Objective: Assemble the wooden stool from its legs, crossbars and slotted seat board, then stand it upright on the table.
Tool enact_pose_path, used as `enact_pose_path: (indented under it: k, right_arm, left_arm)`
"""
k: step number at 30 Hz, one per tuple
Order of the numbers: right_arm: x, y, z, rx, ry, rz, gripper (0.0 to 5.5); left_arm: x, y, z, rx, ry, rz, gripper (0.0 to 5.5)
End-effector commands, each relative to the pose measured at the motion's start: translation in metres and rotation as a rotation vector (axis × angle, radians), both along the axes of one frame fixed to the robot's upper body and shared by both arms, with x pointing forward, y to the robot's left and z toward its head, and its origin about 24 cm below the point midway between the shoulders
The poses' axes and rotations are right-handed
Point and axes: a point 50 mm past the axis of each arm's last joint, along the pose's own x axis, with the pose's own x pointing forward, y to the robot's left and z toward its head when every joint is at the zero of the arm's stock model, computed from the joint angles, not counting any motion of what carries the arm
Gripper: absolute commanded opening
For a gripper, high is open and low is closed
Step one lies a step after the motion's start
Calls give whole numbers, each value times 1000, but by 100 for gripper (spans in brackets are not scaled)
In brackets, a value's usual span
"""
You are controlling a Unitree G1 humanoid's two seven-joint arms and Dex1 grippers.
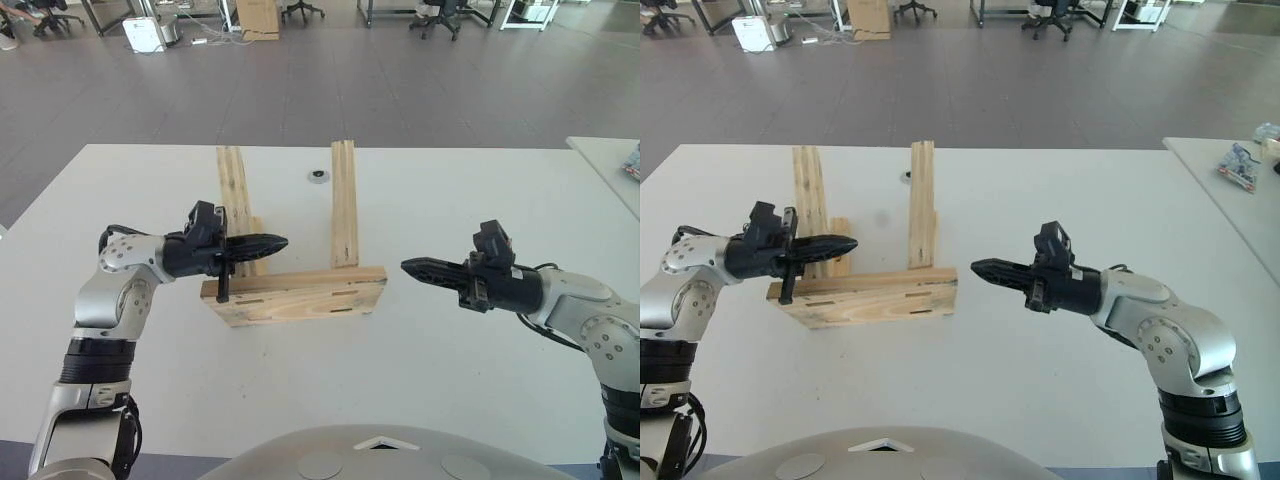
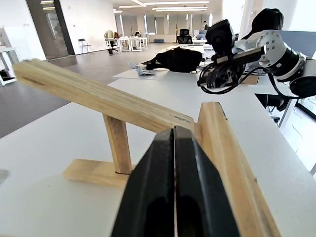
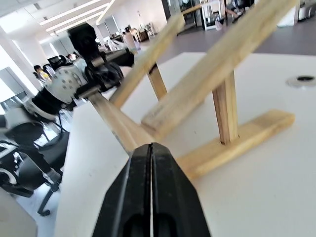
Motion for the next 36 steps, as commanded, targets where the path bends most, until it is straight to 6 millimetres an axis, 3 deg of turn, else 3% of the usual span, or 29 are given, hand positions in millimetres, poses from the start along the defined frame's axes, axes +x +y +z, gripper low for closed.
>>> enact_pose_path:
  k: [1, 5, 7, 8, 9, 13, 16, 22, 25, 29, 35, 36]
  right_arm:
    - [17, -17, -5, -98, 21, -182, 0]
    - [16, -19, -6, -78, 5, -207, 69]
    - [11, -18, -5, -64, 3, -196, 109]
    - [9, -19, -5, -70, 7, -195, 126]
    - [6, -20, -8, -88, 12, -198, 144]
    - [1, -29, -26, -269, 2, -168, 217]
    - [3, -27, -33, -332, -14, -91, 274]
    - [12, -22, -43, -379, -7, 21, 394]
    - [17, -11, -39, -292, 6, 49, 440]
    - [23, 2, -31, -219, -5, 112, 440]
    - [25, 26, -27, -169, 10, 265, 440]
    - [25, 29, -29, -170, 15, 286, 444]
  left_arm:
    - [16, 35, 44, -60, -191, 241, 3]
    - [16, 52, 148, -412, -411, 336, 51]
    - [8, 61, 156, -386, -379, 317, 84]
    - [7, 66, 147, -317, -335, 324, 102]
    - [7, 75, 124, -176, -264, 336, 116]
    - [-12, 128, 29, 564, -32, 297, 181]
    - [-24, 138, -6, 725, 39, 178, 233]
    - [-30, 118, -20, 702, 87, -12, 346]
    - [-34, 96, -20, 561, 136, -68, 348]
    - [-34, 72, -18, 416, 186, -104, 348]
    - [-33, 57, -25, 351, 188, -78, 348]
    - [-32, 55, -27, 340, 192, -73, 327]
